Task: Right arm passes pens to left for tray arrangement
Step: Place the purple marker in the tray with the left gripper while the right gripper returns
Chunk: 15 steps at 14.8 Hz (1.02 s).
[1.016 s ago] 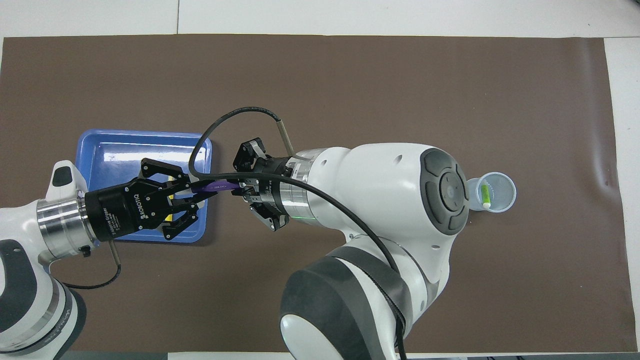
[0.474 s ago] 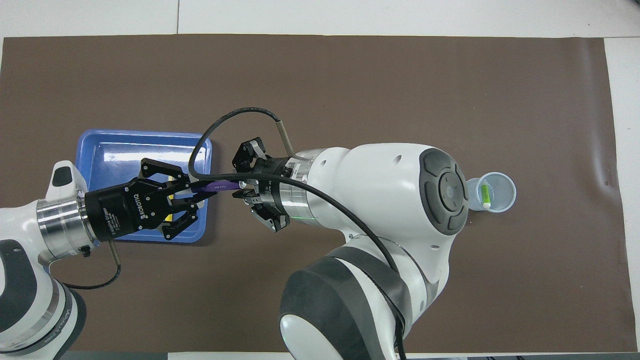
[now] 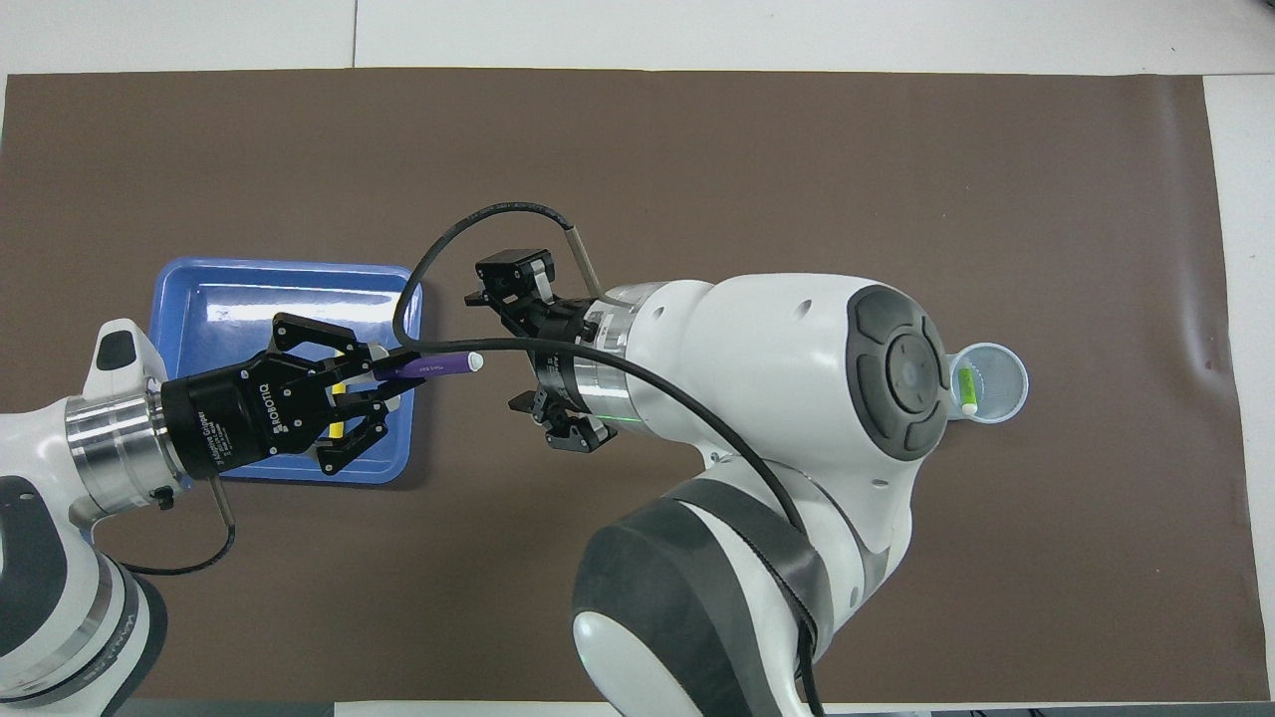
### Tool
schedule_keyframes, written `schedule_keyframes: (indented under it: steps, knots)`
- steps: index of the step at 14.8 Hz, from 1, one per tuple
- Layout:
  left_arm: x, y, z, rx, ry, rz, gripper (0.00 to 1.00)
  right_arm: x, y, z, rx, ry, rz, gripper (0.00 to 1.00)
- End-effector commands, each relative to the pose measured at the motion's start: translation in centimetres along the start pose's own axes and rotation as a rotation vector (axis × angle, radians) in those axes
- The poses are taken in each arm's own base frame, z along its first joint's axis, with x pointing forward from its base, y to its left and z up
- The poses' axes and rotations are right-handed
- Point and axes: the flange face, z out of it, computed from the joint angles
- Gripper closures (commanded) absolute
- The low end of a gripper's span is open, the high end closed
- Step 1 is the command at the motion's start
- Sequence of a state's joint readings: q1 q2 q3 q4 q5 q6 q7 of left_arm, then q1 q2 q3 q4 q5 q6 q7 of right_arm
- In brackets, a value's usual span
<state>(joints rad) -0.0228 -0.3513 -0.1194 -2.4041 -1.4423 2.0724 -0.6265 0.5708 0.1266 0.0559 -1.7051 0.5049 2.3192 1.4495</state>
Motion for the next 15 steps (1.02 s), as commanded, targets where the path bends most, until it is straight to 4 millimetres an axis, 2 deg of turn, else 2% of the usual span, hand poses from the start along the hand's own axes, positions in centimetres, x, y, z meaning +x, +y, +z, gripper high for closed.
schedule_keyframes:
  steps: [1, 3, 6, 8, 11, 13, 15]
  knots:
    - [0.9, 1.6, 0.0, 0.056, 0.054, 0.030, 1.00, 3.5, 0.2, -2.9, -0.042, 0.080, -0.123, 0.00]
    - [2.2, 3.3, -0.6, 0.107, 0.088, 0.064, 1.00, 6.5, 0.8, -5.0, -0.093, 0.108, -0.224, 0.00]
    - [3.0, 5.9, 0.1, 0.241, 0.129, 0.155, 1.00, 10.7, 2.5, -7.4, -0.177, 0.153, -0.410, 0.00]
    - [4.2, 6.7, -0.3, 0.358, 0.170, 0.213, 1.00, 12.2, 3.6, -8.4, -0.253, 0.182, -0.557, 0.00]
    - [4.5, 9.0, -0.9, 0.512, 0.214, 0.298, 1.00, 16.0, 4.6, -10.0, -0.346, 0.228, -0.735, 0.00]
    - [5.6, 9.8, -2.2, 0.583, 0.244, 0.326, 1.00, 18.9, 5.5, -11.0, -0.402, 0.246, -0.842, 0.00]
    - [6.2, 9.6, -2.6, 0.683, 0.251, 0.406, 1.00, 22.0, 7.3, -12.0, -0.455, 0.252, -0.947, 0.00]
